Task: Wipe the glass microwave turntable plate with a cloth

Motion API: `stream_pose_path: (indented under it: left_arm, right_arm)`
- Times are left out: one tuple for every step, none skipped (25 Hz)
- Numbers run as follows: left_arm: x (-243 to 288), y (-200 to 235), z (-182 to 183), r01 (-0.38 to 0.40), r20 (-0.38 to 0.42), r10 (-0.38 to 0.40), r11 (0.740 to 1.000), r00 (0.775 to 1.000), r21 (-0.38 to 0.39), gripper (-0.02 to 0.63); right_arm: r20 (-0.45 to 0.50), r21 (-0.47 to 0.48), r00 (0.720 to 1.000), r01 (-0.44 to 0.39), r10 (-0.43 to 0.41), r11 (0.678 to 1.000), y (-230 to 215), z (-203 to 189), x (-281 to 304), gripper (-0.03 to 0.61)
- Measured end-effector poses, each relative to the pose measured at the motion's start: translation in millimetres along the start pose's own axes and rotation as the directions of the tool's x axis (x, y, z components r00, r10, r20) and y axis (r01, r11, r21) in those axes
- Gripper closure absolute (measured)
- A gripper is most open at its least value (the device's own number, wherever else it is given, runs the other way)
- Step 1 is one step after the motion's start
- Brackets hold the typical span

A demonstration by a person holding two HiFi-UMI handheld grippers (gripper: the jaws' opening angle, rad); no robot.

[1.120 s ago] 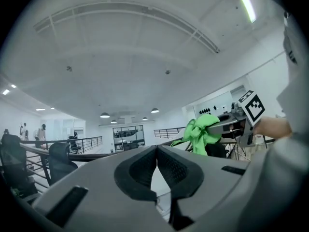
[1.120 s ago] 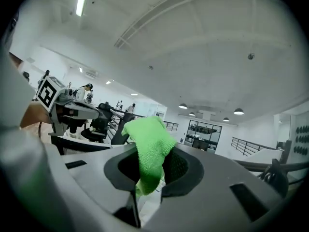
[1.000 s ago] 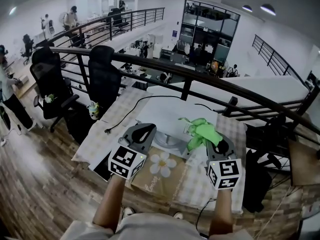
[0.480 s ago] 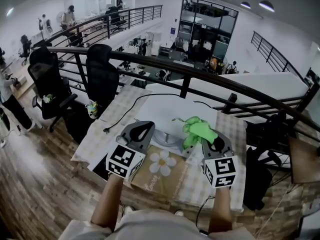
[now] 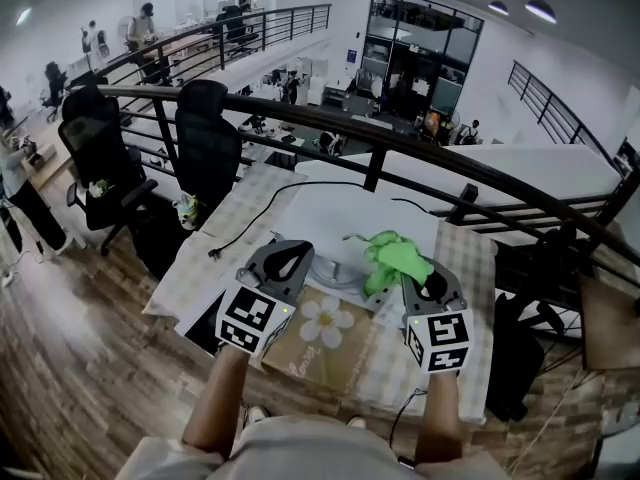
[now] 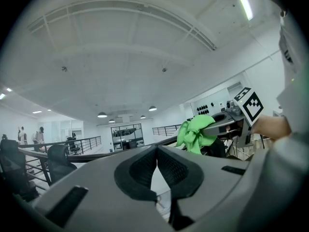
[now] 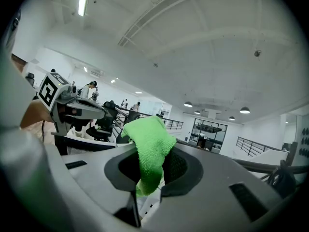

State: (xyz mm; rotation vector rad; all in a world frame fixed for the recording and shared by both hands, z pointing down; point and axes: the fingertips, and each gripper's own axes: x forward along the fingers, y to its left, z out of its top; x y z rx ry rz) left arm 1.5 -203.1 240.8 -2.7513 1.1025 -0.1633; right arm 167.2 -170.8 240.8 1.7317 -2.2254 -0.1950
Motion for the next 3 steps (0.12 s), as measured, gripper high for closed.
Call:
stream_pose_path:
  left_arm:
    - [0.8,-0.5,-0.5,0.001,-0.002,-0.001,1.0,1.0,0.002,0.597]
    - [1.5,-1.1,-0.8,0.002,-0.003,-0.002,1.0,1.0,0.003,0.597]
    - [2.3,-1.6,-1.0,0.003,-0.005,-0.003,1.0,1.0,0.005,0.597]
  right_arm:
    - [-0.001,0.002,1.0,0.0,0.0,1.0,-0.4,-0.9,0.2,0.497]
    - [-0.002,0.003,1.0,0.0,0.0,1.0,-0.9,-1.9,0.5,0.497]
    - [-0.003,0.005,1.0,0.001,-0.001,1.0,-1.3,-2.8,0.7,0.497]
